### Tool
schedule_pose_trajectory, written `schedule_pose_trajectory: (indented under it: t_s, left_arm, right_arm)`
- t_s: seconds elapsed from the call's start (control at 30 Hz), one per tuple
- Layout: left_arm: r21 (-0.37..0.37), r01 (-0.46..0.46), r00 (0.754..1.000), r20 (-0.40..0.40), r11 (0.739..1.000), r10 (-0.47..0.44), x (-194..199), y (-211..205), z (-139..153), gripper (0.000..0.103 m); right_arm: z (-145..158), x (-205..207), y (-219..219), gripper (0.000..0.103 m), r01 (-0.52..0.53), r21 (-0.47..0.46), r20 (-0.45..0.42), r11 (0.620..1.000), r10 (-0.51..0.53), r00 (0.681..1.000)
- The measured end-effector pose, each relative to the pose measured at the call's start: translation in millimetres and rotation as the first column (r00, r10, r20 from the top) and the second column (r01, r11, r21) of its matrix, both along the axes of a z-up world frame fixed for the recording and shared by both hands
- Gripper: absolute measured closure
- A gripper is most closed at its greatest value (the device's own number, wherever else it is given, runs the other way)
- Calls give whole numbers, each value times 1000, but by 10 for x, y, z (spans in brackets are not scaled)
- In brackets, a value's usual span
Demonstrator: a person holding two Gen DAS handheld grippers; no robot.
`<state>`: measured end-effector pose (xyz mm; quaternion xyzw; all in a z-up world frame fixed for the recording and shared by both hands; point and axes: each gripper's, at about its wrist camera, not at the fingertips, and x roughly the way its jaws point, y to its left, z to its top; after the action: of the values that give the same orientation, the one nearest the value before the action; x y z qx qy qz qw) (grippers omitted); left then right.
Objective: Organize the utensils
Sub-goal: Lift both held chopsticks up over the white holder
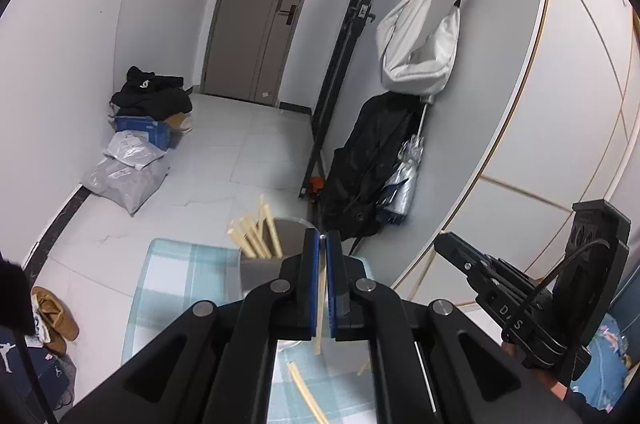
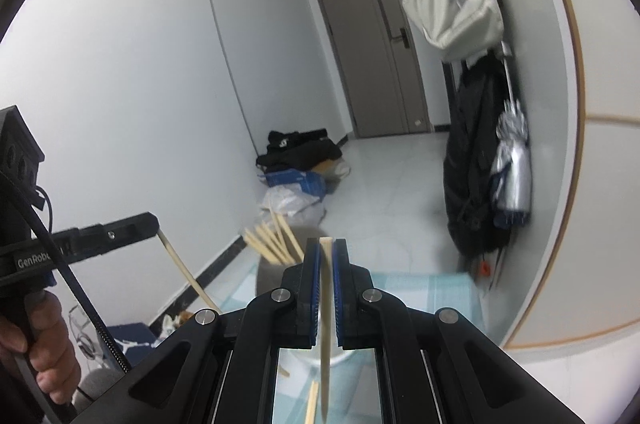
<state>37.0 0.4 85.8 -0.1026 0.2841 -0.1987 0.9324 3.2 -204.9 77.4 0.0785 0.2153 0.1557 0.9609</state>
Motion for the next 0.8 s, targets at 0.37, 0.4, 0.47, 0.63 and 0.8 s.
schedule_pose_trajectory:
  t_s: [0.37,0.4,0.47,0.63,0.8]
  left_arm:
    - [-84,-15,1000,15,996,17,396,75,226,103]
    - [-89,-17,1000,16,996,19,428,81,242,103]
    - [-93,-18,1000,18,995,20,505,85,266,103]
    - [-93,-21,999,25,995,24,684,94,269,103]
    - [-66,-26,999,17,997,27,857,136,162,103]
  right_arm:
    - [540,455,91,98,-29,0,63,1000,29,998]
    - [585,510,112,98,-31,-1,71,1000,31,997]
    - [649,603,156,98,-38,-8,81,999,39,996]
    - [739,903,279,98,-59,-27,101,998,62,993]
    - [710,1162,386,98,-71,-53,110,996,77,991]
